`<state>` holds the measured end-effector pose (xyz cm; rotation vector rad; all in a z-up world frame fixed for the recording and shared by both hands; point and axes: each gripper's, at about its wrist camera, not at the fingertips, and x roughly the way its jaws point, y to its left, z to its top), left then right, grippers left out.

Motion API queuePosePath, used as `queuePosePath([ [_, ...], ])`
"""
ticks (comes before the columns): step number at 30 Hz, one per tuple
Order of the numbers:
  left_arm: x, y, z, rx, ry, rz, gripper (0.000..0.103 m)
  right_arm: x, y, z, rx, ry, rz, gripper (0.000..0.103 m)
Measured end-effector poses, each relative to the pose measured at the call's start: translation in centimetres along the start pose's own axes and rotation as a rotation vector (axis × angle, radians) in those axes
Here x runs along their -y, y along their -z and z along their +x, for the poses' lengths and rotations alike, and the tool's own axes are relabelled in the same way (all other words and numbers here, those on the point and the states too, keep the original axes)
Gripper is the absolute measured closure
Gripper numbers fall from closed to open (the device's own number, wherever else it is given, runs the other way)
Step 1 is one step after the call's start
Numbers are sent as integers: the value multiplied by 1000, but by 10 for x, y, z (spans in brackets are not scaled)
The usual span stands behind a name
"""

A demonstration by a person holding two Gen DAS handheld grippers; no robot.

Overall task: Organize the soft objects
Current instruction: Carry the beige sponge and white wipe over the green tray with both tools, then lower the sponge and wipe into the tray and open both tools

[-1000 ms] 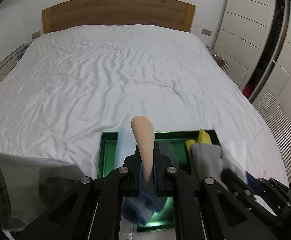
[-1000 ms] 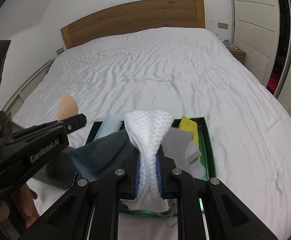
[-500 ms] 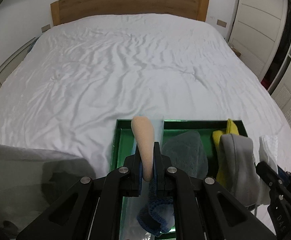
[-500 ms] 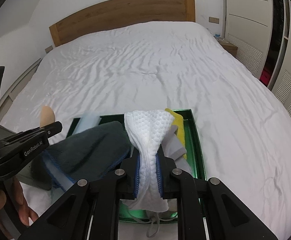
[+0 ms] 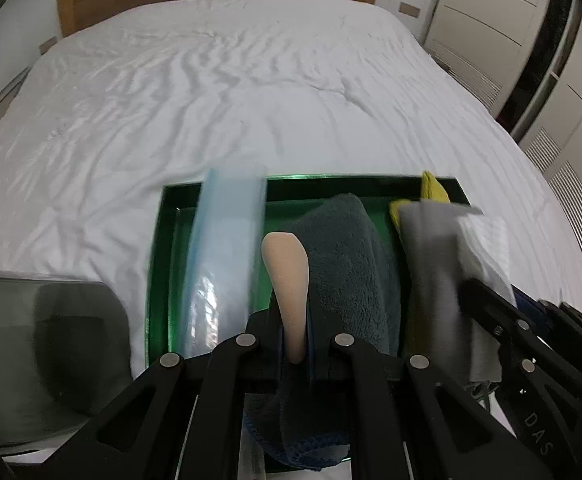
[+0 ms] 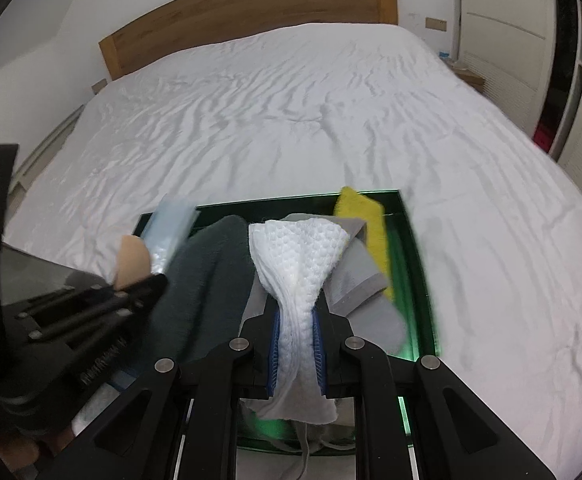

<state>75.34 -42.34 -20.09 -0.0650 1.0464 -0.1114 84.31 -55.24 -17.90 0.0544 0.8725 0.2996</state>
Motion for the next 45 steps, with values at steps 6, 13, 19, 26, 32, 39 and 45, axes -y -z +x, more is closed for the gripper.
queuePosePath([
  [6,6,3,5,-31,30,40,97,-2,1,8,-6,-18,-21,89],
  [13,3,-2,-10,31,-13,44,97,-4,2,2,10,-1,-30,89],
  [19,2,-5,3,-11,-56,52,97,-7,3,4,-9,5,-42,88],
  [26,0,4,10,-23,-75,68,97,-2,13,30,-74,46,-32,88],
  [32,-1,10,15,-47,-87,77,97,4,15,40,-98,107,-45,88],
  [39,1,14,19,-63,-95,95,97,1,12,40,-117,113,-48,88],
  [45,3,12,14,-44,-90,101,95,-2,15,33,-102,105,-57,85],
])
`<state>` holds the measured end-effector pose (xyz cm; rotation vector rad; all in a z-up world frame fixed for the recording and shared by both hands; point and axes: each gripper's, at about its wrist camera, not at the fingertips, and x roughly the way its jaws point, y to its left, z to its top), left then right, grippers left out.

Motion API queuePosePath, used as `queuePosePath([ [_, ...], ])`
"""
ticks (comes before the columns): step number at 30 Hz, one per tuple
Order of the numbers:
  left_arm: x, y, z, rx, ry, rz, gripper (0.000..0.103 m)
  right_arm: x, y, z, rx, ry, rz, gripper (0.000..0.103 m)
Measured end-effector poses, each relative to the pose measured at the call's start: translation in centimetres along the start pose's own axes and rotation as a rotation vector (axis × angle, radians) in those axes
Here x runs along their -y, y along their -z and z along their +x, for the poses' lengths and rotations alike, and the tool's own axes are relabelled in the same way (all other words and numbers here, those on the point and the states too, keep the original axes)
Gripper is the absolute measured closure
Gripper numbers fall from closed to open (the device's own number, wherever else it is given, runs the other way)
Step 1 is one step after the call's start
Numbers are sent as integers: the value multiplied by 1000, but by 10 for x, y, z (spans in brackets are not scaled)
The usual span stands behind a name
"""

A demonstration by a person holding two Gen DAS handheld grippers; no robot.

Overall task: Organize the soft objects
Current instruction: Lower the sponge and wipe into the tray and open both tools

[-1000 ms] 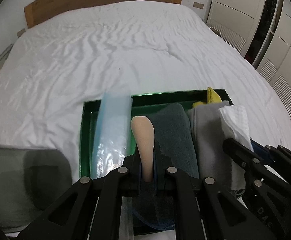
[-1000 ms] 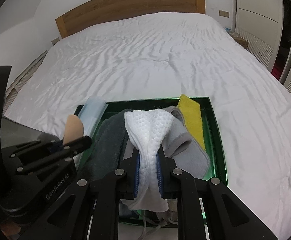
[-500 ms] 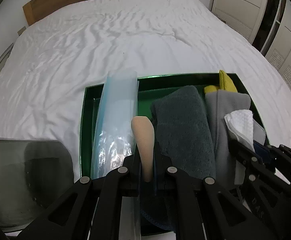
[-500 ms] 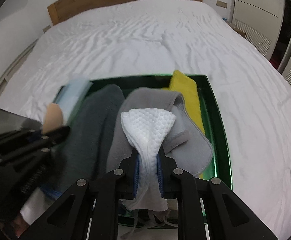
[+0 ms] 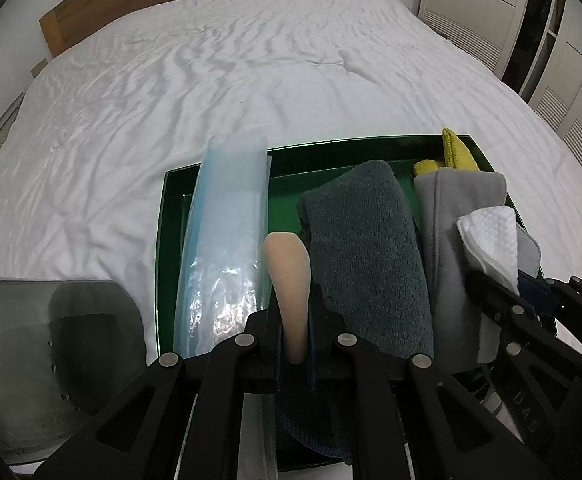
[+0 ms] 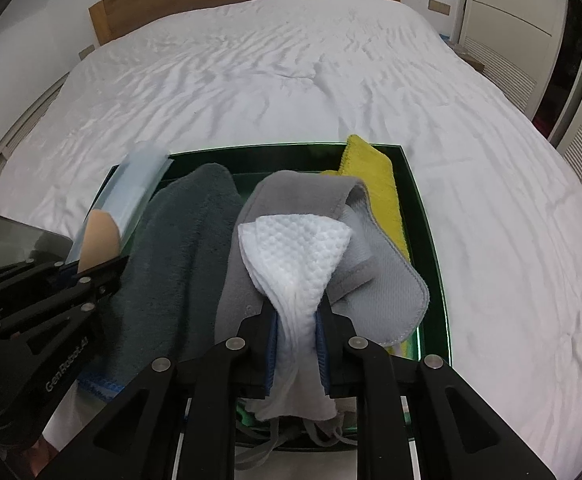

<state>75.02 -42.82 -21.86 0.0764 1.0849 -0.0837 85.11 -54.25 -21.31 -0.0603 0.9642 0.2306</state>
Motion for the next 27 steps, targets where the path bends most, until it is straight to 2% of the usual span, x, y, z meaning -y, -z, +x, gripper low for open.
queuePosePath([
  [6,0,1,0,3,-3,4,95,0,0,-5,5,-14,-4,83],
  [7,0,1,0,6,-2,4,91,0,0,-5,6,-16,-3,80],
  [9,-1,1,-1,7,3,-2,78,-1,1,-6,6,-21,-1,68],
  [10,-1,0,-2,12,3,-5,68,-1,1,-6,4,-24,0,62],
  [11,-1,-1,-3,18,2,-6,64,-2,1,-7,5,-25,0,57],
  [15,-4,-3,-5,27,-11,-5,58,-2,0,-8,6,-15,0,52],
  [17,-8,-3,-5,27,-9,-10,57,-2,-1,-10,8,-8,-2,43],
  [19,-10,-4,-6,30,-6,-12,57,-2,-1,-12,11,-6,-7,40],
  [27,-11,-5,-9,53,-14,-7,57,-3,-3,-14,21,-1,-13,38],
])
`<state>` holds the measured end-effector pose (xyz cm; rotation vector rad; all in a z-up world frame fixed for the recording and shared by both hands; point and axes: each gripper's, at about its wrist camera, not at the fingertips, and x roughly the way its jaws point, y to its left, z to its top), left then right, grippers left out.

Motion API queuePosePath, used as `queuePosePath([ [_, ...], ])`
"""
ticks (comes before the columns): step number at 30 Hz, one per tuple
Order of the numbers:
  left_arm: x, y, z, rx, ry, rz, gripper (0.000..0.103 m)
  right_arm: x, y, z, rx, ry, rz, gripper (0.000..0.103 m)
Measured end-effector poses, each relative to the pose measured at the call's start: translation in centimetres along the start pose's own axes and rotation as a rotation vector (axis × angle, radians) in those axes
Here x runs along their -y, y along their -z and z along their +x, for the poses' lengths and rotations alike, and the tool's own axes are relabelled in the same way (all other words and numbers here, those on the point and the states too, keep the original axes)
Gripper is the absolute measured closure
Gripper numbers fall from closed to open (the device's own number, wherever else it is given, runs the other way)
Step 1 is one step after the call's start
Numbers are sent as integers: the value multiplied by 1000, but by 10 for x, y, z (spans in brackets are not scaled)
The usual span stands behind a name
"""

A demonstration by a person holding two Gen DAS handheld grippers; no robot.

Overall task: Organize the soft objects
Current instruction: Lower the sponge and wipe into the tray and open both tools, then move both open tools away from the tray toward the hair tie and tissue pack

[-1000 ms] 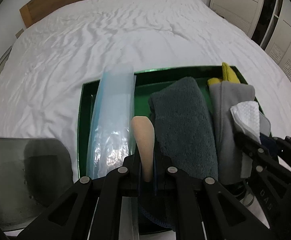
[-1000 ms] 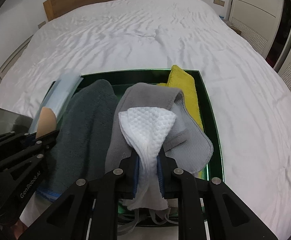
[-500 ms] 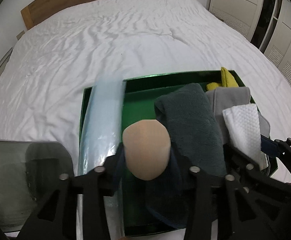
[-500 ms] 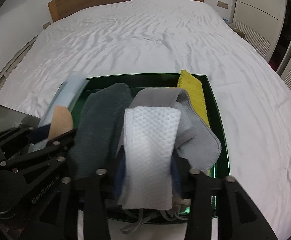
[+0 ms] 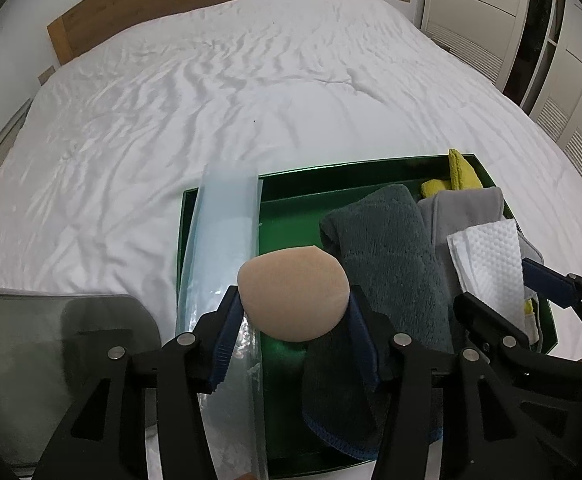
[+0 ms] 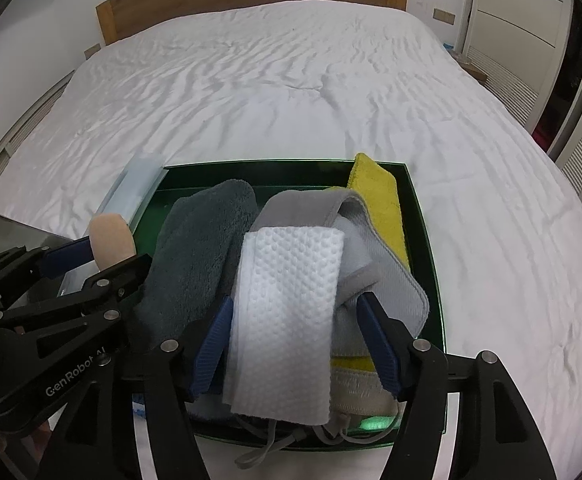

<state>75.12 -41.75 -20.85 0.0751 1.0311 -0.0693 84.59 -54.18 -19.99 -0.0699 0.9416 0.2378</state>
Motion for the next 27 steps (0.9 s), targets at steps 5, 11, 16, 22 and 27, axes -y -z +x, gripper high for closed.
queuePosePath([
  [5,-1,-2,-7,23,-19,2,55,0,-1,-1,7,-3,4,37],
  [11,-4,-6,-14,53,-57,7,45,-1,-3,-6,14,4,4,36],
  [16,-6,-10,-25,92,-80,1,24,-5,-3,-12,26,-9,0,24],
  [22,-1,-20,-41,151,-108,23,20,-16,-4,-21,48,-19,-12,21],
  [27,-5,-30,-54,177,-99,-7,20,-17,-3,-30,62,-13,-12,20],
])
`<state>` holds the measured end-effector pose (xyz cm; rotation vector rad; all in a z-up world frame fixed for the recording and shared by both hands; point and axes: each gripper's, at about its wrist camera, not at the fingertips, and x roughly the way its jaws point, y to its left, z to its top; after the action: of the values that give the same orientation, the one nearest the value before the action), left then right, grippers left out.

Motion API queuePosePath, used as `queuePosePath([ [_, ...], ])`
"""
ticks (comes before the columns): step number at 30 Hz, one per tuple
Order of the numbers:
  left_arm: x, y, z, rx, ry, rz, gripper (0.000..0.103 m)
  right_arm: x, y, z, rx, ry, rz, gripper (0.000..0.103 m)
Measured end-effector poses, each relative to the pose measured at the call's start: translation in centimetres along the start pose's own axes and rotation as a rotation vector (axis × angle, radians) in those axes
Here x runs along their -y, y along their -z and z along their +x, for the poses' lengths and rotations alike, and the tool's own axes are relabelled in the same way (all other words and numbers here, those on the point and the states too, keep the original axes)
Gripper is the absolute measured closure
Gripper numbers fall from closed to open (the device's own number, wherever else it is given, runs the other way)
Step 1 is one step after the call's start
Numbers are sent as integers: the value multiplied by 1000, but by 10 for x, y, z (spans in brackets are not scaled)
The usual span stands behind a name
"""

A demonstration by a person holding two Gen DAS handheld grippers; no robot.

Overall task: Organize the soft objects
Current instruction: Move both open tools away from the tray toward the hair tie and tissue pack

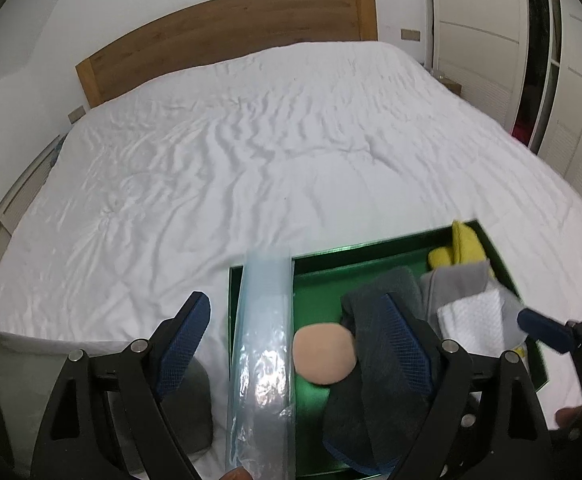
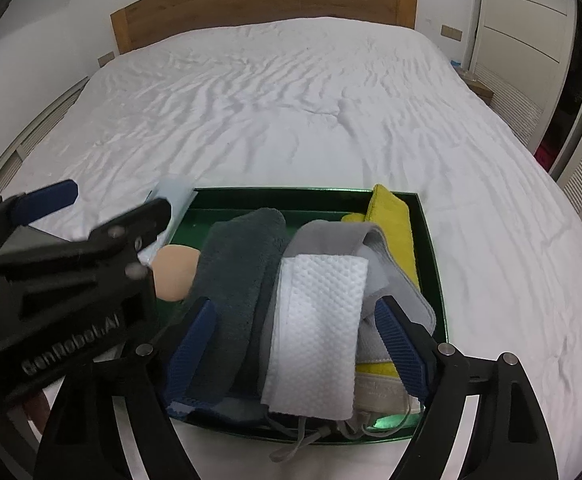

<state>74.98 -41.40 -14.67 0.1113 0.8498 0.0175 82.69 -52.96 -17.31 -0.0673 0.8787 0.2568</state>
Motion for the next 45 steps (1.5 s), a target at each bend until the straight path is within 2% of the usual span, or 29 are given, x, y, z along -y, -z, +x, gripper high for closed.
queuePosePath([
  [5,-7,-14,-23,53,-2,-38,20,-1,0,-16,22,9,6,18],
  [8,-16,-20,-43,79,30,-92,20,-1,0,-27,35,18,12,17],
  [14,-31,-25,-92,137,148,-189,20,-3,7,-53,55,44,23,16],
  [19,-37,-15,-135,173,239,-236,20,-5,24,-84,78,75,55,15],
  [24,-52,20,-183,160,375,-281,17,-13,54,-124,83,115,77,15],
  [29,-59,86,-230,112,467,-165,17,-42,101,-177,56,152,76,15],
  [32,-80,137,-258,71,477,-95,17,-76,134,-208,15,175,49,15],
  [36,-127,204,-283,23,417,5,17,-133,167,-249,-29,156,4,15],
  [41,-215,285,-298,-91,259,80,17,-233,207,-284,-86,68,-56,15],
  [45,-280,339,-289,-194,132,97,17,-310,237,-287,-137,-42,-71,15],
])
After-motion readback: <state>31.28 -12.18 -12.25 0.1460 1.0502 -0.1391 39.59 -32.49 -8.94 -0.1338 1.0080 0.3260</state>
